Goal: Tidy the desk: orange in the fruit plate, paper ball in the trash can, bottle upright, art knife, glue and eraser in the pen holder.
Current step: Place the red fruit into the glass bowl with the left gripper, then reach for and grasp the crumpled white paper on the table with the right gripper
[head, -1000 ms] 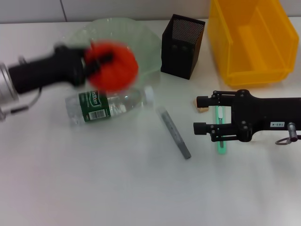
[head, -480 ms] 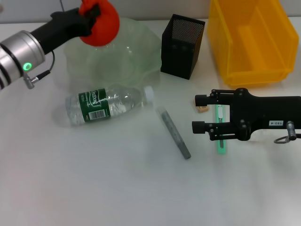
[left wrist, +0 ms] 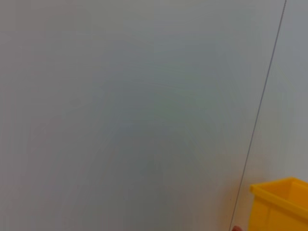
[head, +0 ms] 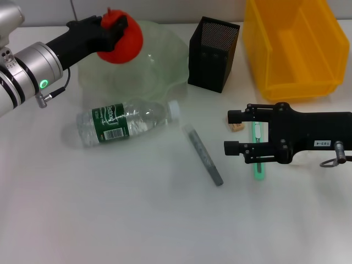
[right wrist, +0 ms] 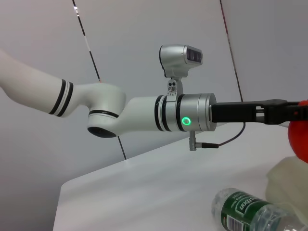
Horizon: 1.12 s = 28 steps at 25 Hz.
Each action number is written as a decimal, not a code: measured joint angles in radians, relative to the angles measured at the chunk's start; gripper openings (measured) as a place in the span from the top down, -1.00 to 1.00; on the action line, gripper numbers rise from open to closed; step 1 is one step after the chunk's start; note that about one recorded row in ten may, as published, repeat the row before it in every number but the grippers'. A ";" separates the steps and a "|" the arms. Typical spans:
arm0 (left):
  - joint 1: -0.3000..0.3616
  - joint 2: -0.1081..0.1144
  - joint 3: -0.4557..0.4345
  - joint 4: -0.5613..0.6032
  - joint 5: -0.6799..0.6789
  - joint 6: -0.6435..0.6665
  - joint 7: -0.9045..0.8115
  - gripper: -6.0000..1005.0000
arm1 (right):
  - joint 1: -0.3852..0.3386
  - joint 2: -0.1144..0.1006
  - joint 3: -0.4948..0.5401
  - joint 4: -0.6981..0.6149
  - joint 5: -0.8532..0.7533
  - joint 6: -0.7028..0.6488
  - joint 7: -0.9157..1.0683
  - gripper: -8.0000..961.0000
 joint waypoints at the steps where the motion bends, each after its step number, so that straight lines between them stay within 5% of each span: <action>1: 0.000 0.000 0.000 0.000 0.000 0.000 0.000 0.61 | 0.000 0.000 0.000 0.000 0.001 0.000 0.000 -0.50; 9: 0.008 0.002 0.002 -0.022 -0.071 0.050 -0.001 -0.03 | 0.001 0.002 0.000 -0.003 0.002 0.007 0.000 -0.50; 15: 0.066 0.019 0.027 0.027 -0.062 0.343 -0.165 -0.36 | 0.010 0.001 0.015 0.013 0.005 0.012 0.020 -0.49; 22: 0.196 0.066 0.294 0.152 -0.057 0.668 -0.284 -0.63 | 0.032 -0.005 0.076 0.040 0.006 0.017 0.073 -0.49; 28: 0.238 0.111 0.517 0.151 -0.055 0.700 -0.243 -0.63 | 0.057 -0.012 0.050 0.144 -0.004 0.028 0.271 -0.48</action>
